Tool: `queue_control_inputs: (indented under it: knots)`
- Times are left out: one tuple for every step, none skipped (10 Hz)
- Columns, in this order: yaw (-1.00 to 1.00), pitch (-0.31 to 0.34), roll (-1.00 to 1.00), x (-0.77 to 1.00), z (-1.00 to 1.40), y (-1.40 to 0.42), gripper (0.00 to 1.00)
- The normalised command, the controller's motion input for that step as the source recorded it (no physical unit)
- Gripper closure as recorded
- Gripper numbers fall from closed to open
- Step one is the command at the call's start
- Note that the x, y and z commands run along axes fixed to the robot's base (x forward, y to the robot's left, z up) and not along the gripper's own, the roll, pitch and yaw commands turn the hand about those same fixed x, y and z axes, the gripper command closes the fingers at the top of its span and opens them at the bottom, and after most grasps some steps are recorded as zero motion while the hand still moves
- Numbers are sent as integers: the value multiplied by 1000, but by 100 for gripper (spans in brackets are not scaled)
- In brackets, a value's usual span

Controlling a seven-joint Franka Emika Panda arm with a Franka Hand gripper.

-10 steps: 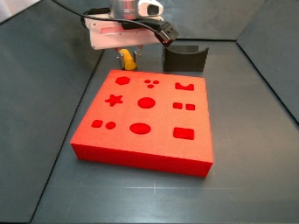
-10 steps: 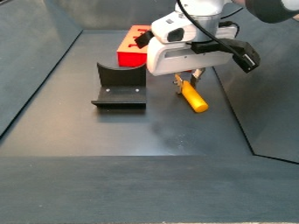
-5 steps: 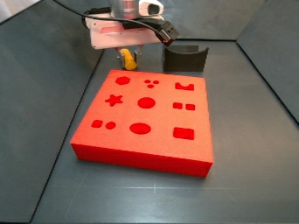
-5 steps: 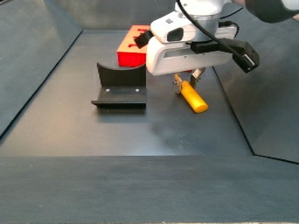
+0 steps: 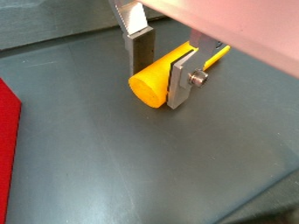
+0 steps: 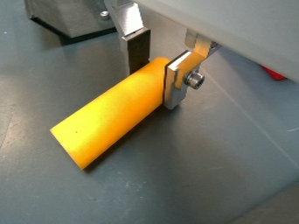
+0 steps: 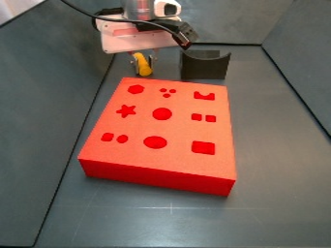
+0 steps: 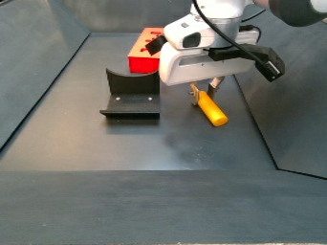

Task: Pick up the oval object. Move up. Place the oval object on the fixture. Regrasp the oval object. Move to above the board. Insert the oval object.
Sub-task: Pick up the oval object, then move up, then place the oval object on the fixture.

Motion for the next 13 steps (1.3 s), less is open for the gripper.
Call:
queue_control_inputs:
  knots:
    - [0, 0, 0, 0, 0, 0, 100]
    - [0, 0, 0, 0, 0, 0, 100]
    - [0, 0, 0, 0, 0, 0, 100]
    - [0, 0, 0, 0, 0, 0, 100]
    - [0, 0, 0, 0, 833, 0, 100]
    - [-9, 17, -9, -49, 842, -30, 100]
    - [-10, 41, -3, -76, 754, -24, 100]
    - [-14, 54, 16, -39, 601, -4, 100]
    - [-19, 67, 31, -23, 467, 5, 100]
    - [-27, 69, 54, -20, 278, 10, 100]
    - [0, 0, 0, 0, 1000, 0, 100]
    - [7, -14, 18, 8, 1000, 0, 100]
    - [7, 12, 26, -8, 1000, 3, 100]
